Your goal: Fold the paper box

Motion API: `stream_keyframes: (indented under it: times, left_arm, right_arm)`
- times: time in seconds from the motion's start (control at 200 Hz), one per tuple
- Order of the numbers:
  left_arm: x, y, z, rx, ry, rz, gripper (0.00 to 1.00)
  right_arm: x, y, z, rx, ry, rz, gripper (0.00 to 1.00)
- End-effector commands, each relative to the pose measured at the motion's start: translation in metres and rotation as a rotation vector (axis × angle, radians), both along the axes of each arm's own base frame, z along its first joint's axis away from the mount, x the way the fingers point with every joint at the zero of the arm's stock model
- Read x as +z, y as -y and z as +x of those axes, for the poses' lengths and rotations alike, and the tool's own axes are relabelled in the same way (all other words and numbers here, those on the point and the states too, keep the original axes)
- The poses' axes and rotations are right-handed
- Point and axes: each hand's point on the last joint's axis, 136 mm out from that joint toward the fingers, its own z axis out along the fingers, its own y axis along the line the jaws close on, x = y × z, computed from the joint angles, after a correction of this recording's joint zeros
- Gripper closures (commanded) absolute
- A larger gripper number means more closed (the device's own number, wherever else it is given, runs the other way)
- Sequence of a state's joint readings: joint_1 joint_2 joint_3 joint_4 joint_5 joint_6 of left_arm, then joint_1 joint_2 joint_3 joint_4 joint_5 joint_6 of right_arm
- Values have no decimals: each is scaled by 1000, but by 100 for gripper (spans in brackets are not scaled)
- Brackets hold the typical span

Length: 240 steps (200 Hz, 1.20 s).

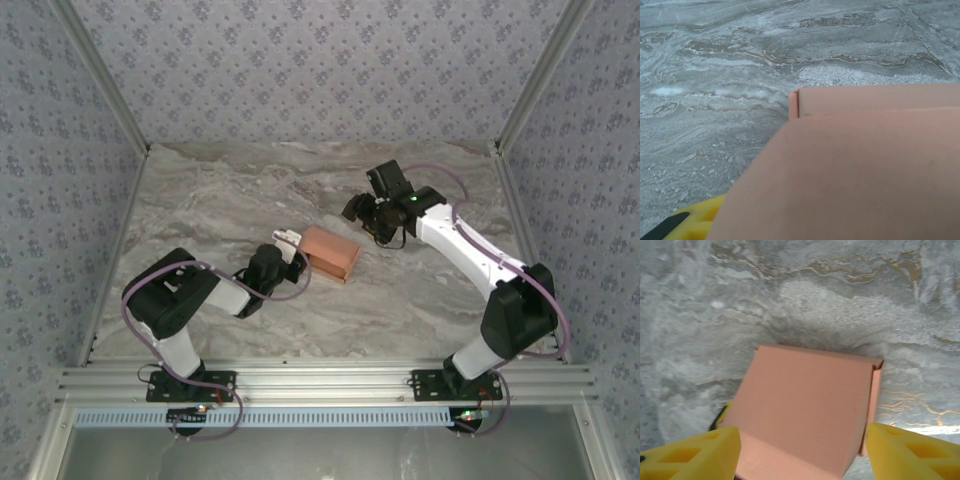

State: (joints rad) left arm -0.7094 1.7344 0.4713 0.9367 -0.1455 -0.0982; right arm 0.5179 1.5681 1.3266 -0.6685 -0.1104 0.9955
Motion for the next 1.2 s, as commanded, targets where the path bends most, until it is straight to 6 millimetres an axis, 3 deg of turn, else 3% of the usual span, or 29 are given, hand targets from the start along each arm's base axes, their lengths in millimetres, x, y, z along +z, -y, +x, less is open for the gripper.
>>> stream_keyframes:
  times: [0.0, 0.025, 0.065, 0.41, 0.515, 0.685, 0.795, 0.954, 1.129, 1.194]
  left_arm:
    - [0, 5, -19, -76, -33, -13, 42]
    - [2, 5, -21, -87, -31, -20, 35]
    - [3, 5, -24, -95, -32, -25, 33]
    - [21, -10, -38, -72, -25, -52, 28]
    - [30, -19, -51, -65, -45, -76, 28]
    - [59, -51, -73, 4, -24, -97, 28]
    - [96, -86, -77, 135, 60, -132, 27]
    - [134, -114, -74, 232, 123, -140, 21]
    - [128, -122, -55, 290, 21, -104, 20]
    - [122, -117, -48, 272, -23, -121, 20]
  right_arm:
    - [-15, 11, -1, 37, -16, -122, 32]
    - [-17, 10, 0, 47, -13, -129, 32]
    - [-20, 9, 0, 61, -18, -146, 32]
    - [-34, -11, -7, 270, -17, -386, 30]
    - [-34, -15, -11, 313, -7, -437, 30]
    - [-40, -19, -24, 386, -10, -540, 28]
    - [-52, -28, -39, 457, -36, -582, 28]
    - [-76, -28, -49, 521, -78, -626, 27]
    - [-107, -24, -54, 536, -139, -609, 27]
    - [-116, -19, -57, 535, -159, -611, 27]
